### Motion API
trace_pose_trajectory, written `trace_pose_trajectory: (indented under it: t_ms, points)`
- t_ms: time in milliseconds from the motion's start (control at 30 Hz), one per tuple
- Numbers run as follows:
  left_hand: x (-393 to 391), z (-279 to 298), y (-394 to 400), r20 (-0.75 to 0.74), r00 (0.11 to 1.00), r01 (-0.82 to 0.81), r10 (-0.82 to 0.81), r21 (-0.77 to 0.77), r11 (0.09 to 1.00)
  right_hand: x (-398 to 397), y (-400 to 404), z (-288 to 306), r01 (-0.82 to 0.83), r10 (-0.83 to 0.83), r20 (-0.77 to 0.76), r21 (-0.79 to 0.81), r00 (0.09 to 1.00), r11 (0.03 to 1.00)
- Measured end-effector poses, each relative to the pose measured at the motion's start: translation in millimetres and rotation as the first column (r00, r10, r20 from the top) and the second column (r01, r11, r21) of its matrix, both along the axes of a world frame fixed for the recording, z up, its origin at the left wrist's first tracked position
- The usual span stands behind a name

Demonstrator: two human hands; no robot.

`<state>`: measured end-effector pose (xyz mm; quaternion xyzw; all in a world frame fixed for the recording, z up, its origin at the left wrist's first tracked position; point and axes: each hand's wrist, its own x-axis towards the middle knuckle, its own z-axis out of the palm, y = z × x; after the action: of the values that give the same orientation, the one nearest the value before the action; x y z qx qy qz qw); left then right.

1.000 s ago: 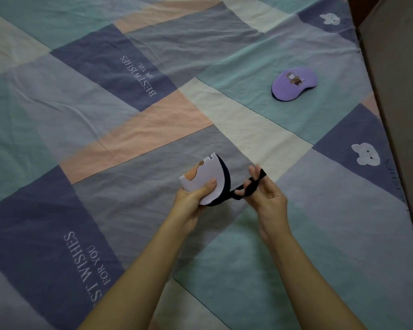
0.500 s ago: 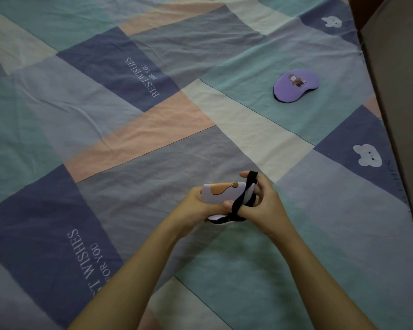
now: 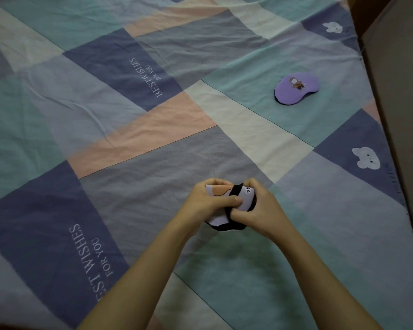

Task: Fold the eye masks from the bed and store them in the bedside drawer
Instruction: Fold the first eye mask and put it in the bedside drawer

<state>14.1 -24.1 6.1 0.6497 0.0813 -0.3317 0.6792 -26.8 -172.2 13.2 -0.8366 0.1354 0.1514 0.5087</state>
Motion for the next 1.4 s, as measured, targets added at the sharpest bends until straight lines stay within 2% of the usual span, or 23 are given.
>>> trace_pose_trajectory:
  t_ms: [67,133,167,200,233,367,467,533,600,733,900,1000,1067,1167,1233,1300,1400]
  points:
    - [0.2,0.8,3.0,0.023,0.999,-0.033,0.034,-0.005,0.999,-2.3,0.7,1.0,0.132,-0.116,-0.070,0.313,0.991,0.940]
    - [1.7,1.8,8.1,0.038,0.993,-0.108,0.113,-0.104,0.989,-5.4,-1.8,2.1,0.298,-0.208,-0.214,0.620,0.954,0.726]
    - [2.5,3.6,10.6,0.029,0.987,-0.149,0.156,-0.177,0.973,-7.5,-2.1,3.4,0.360,-0.231,-0.276,0.715,0.933,0.599]
    - [3.2,4.7,12.6,0.015,0.982,-0.178,0.187,-0.243,0.954,-9.3,-1.2,4.3,0.393,-0.242,-0.311,0.764,0.919,0.512]
    - [3.5,6.4,13.6,0.000,0.978,-0.199,0.208,-0.291,0.936,-10.6,1.7,5.2,0.399,-0.243,-0.319,0.780,0.916,0.482]
    - [5.3,18.9,14.6,0.010,0.968,-0.237,0.252,-0.302,0.923,-6.7,27.0,12.0,0.367,-0.319,-0.200,0.671,0.926,0.644]
    - [5.5,29.0,21.0,0.067,0.942,-0.301,0.328,-0.256,0.919,2.3,38.0,27.9,0.411,-0.485,-0.064,0.633,0.872,0.656]
    - [4.8,34.5,28.1,0.095,0.917,-0.362,0.388,-0.210,0.908,7.4,43.4,41.1,0.330,-0.468,0.082,0.604,0.880,0.726]
    - [4.3,40.0,36.9,0.094,0.889,-0.429,0.448,-0.173,0.887,11.6,52.9,48.1,0.254,-0.390,0.142,0.554,0.910,0.793]
    - [3.1,48.0,55.2,0.039,0.823,-0.555,0.567,-0.159,0.816,10.8,78.7,48.1,0.243,-0.332,0.087,0.515,0.939,0.822]
    - [-5.0,47.2,85.6,0.015,0.769,-0.632,0.639,-0.134,0.763,-0.7,121.6,40.0,0.308,-0.285,-0.148,0.668,0.947,0.678]
    - [-10.7,41.5,117.4,0.069,0.778,-0.621,0.624,-0.060,0.781,3.0,150.1,35.9,0.321,-0.290,-0.163,0.674,0.943,0.666]
    - [-13.5,40.6,146.3,0.156,0.789,-0.604,0.595,0.012,0.797,10.3,168.5,39.3,0.221,-0.226,-0.077,0.647,0.971,0.729]
    - [-20.9,47.2,198.3,0.228,0.797,-0.590,0.559,0.094,0.802,23.0,203.8,55.1,-0.150,0.063,0.173,0.547,0.983,0.824]
    - [-28.4,52.1,237.2,0.224,0.788,-0.602,0.574,0.078,0.795,29.6,237.9,67.0,-0.390,0.286,0.292,0.413,0.913,0.823]
    - [-36.8,56.6,280.6,0.207,0.757,-0.640,0.620,0.040,0.767,33.8,279.2,75.8,-0.574,0.463,0.381,0.260,0.800,0.777]
    - [-50.9,65.9,349.9,0.160,0.704,-0.698,0.692,-0.022,0.716,34.2,344.1,81.7,-0.735,0.638,0.430,0.095,0.638,0.671]
